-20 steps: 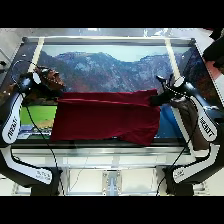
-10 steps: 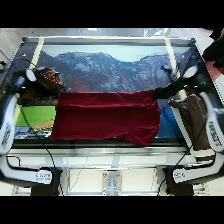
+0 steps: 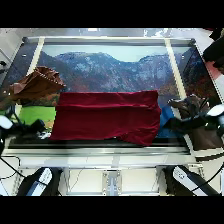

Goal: Fold the shirts.

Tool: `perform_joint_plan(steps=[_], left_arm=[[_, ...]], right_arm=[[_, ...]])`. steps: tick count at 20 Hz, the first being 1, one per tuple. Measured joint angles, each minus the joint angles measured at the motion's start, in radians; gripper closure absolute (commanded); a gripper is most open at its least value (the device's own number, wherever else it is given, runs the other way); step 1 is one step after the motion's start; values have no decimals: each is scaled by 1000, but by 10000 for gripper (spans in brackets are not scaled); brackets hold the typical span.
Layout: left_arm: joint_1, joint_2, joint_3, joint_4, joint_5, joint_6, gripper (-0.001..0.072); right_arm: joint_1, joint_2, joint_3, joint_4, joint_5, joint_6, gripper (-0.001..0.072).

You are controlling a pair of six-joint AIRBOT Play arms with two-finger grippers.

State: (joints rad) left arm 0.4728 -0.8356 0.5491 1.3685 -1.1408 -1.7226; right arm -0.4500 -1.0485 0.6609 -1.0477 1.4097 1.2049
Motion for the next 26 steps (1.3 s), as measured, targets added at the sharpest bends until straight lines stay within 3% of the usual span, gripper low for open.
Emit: perform_joint_plan(steps=[2, 4, 10, 11, 13, 14, 15, 16, 17, 18, 22, 23, 24, 25, 26], left_arm=[[60, 32, -86, -70, -4, -1, 229], [93, 48, -143, -115, -3, 2, 229], [124, 64, -252, -225, 52, 13, 229], [126, 64, -263, -241, 63, 18, 229], [127, 66, -279, -269, 83, 20, 251], [127, 66, -284, -282, 98, 22, 283], [128, 66, -288, -293, 110, 24, 445], [128, 65, -292, -296, 132, 28, 597], [128, 65, -294, -294, 146, 32, 672], [128, 65, -295, -302, 154, 34, 694], [129, 66, -297, -316, 175, 39, 693], [129, 66, -298, -315, 185, 39, 662], [129, 66, -298, -317, 195, 39, 534], [129, 66, -298, -317, 199, 39, 361], [129, 68, -297, -329, 198, 39, 326]], right_arm=[[0, 13, -108, 35, -18, 4, 158], [25, 19, -191, 69, -58, 7, 231], [182, 10, -293, 172, -202, 10, 239], [208, -1, -298, 184, -228, 13, 274], [249, -27, -304, 215, -259, 13, 437], [266, -39, -306, 236, -274, 13, 537], [280, -48, -306, 261, -288, 12, 695], [290, -53, -307, 284, -294, 9, 697], [299, -57, -308, 301, -301, -1, 698], [304, -58, -307, 319, -301, -8, 698], [315, -33, -294, 349, -276, -24, 698], [316, -24, -290, 354, -272, -26, 698], [317, -13, -286, 358, -269, -28, 698], [318, -4, -283, 359, -265, -29, 698], [318, 6, -281, 360, -261, -30, 698]])
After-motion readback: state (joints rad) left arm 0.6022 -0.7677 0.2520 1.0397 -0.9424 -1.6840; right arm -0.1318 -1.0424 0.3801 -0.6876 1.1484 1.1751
